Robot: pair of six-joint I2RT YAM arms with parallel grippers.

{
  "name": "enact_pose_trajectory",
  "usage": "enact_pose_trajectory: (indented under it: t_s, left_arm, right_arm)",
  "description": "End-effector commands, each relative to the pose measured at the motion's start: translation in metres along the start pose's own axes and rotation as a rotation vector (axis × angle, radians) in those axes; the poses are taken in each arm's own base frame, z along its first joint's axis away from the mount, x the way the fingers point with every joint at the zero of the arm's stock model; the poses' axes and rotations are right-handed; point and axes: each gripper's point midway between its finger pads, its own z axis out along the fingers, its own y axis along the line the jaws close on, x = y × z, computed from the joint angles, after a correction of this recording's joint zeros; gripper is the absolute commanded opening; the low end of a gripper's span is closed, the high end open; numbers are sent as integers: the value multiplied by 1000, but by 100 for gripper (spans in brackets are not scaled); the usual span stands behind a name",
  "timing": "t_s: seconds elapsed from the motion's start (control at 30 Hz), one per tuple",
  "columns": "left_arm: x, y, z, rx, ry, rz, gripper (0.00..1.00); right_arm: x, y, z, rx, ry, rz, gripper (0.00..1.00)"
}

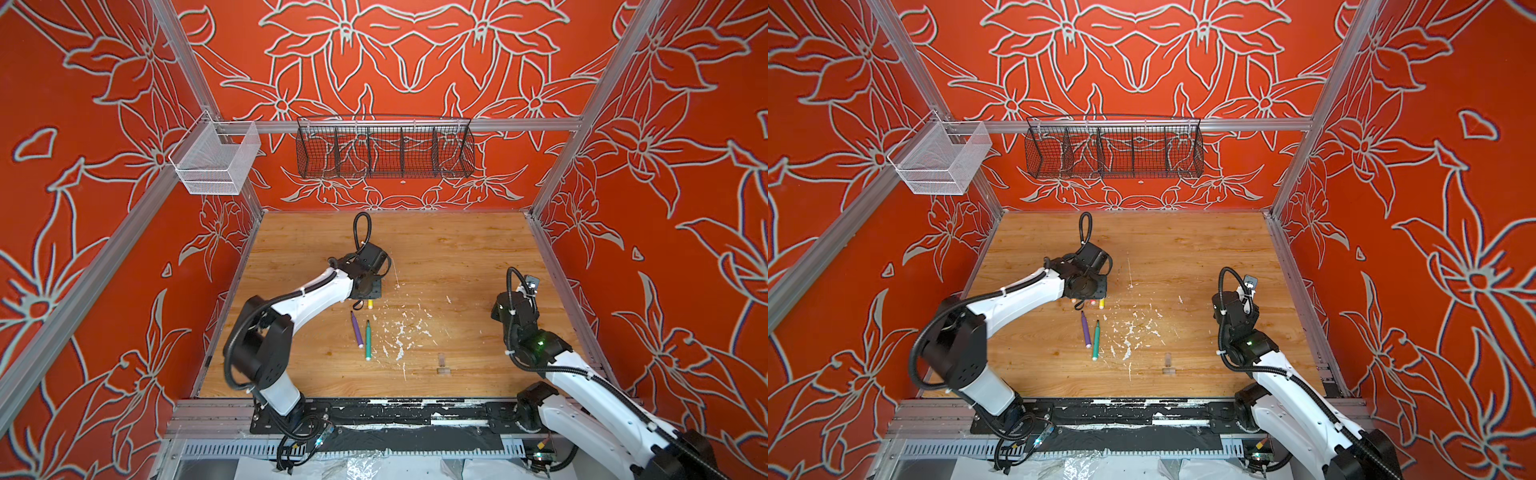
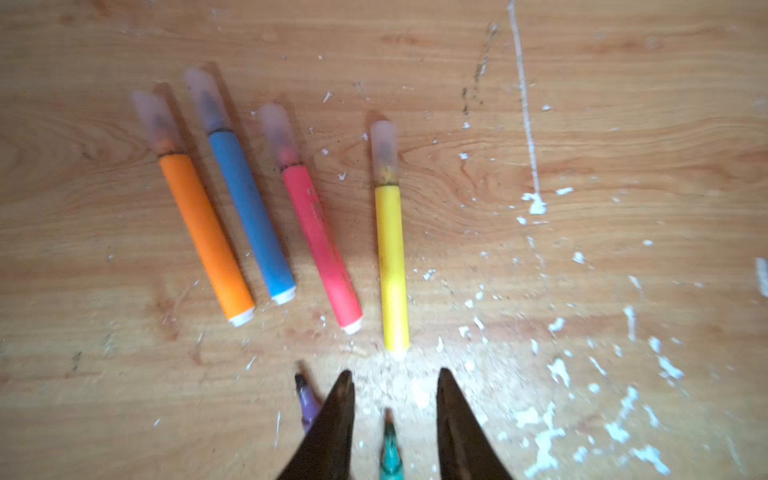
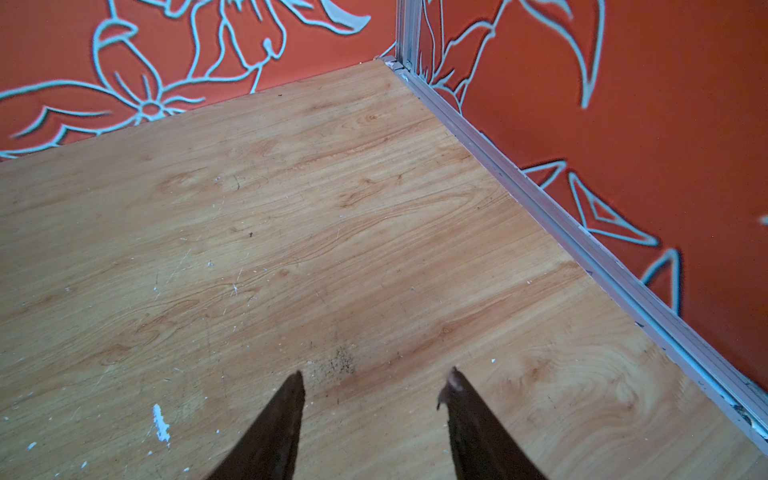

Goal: Insert the pens into the pen caps
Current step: 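Release the capped yellow marker beside the pink marker with the left gripper, then move the left gripper over the green marker and close on it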

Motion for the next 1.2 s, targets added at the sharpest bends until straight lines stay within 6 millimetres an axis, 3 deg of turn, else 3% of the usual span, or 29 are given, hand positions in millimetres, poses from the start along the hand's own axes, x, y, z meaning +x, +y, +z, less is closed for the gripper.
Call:
enact_pose_trajectory:
  t_s: [0.0,0.17,0.4,0.77,0.93,1.17]
  left_arm:
    - [48,0,-28,16,65,16,32]
    - [100,-2,-46,-1,51,60,32]
    - [131,4,-36,-26,87,67,32]
    - [145,-5,-6,-37,143,94,32]
    - [147,4,5,-103,145,82,35]
    - [157,1,20,-94,178,89,36]
  right_arm:
    - [-3,-1,-1,2,-7,16,57]
    - [-3,-3,-1,7,-12,23,57]
    - [-2,-2,-3,-10,-14,23,58]
    - [-2,-2,-3,-12,-13,21,58]
    - [-2,-2,-3,-12,-12,21,58]
    - [-2,-2,-3,-13,-10,19,58]
